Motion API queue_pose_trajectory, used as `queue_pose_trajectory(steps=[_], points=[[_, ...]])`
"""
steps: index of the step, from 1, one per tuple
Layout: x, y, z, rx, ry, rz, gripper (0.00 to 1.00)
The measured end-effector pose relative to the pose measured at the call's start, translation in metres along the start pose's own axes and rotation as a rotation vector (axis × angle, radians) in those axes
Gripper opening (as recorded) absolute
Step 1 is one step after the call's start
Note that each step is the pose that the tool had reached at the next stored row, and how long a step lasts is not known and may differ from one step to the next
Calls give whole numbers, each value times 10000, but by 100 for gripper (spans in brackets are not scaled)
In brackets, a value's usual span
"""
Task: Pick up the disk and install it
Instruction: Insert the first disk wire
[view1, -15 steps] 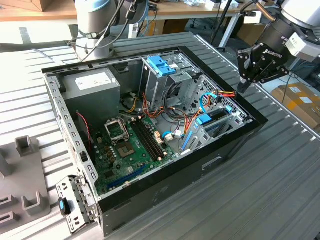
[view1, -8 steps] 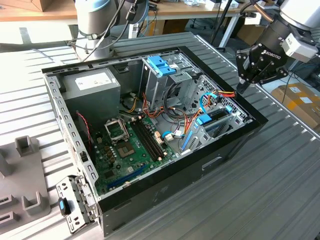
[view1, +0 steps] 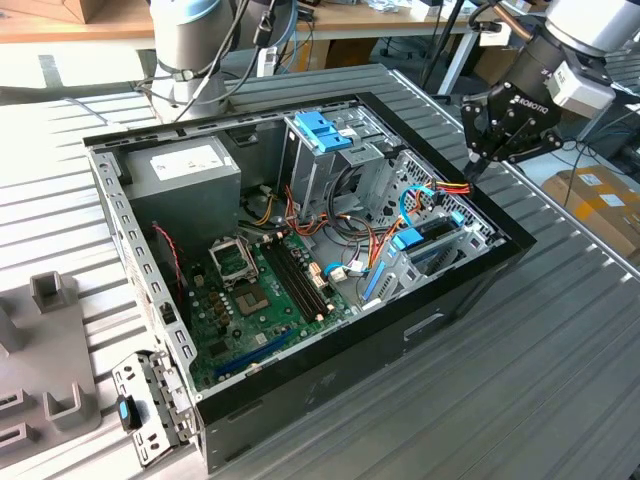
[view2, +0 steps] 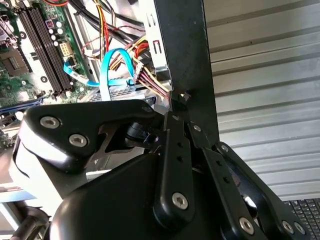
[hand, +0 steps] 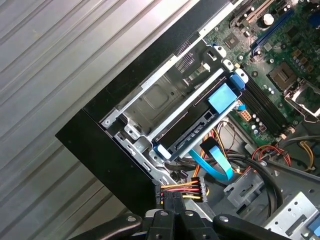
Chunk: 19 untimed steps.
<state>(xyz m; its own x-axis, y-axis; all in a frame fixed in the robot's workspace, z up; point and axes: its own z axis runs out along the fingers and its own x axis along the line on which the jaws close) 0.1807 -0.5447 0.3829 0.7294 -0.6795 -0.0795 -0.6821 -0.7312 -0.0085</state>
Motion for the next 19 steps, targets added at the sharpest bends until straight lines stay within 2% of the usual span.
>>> queue_pose_trajectory(steps=[6,9,10,13,19], points=[[-3,-4,1,-1,1,0,11],[-4,-5,2,-1,0,0,29],[-5,-6,2,-1,0,0,29],[-6,-7,3,-1,1,0,48],[-7,-9,14,-1,1,0,48]])
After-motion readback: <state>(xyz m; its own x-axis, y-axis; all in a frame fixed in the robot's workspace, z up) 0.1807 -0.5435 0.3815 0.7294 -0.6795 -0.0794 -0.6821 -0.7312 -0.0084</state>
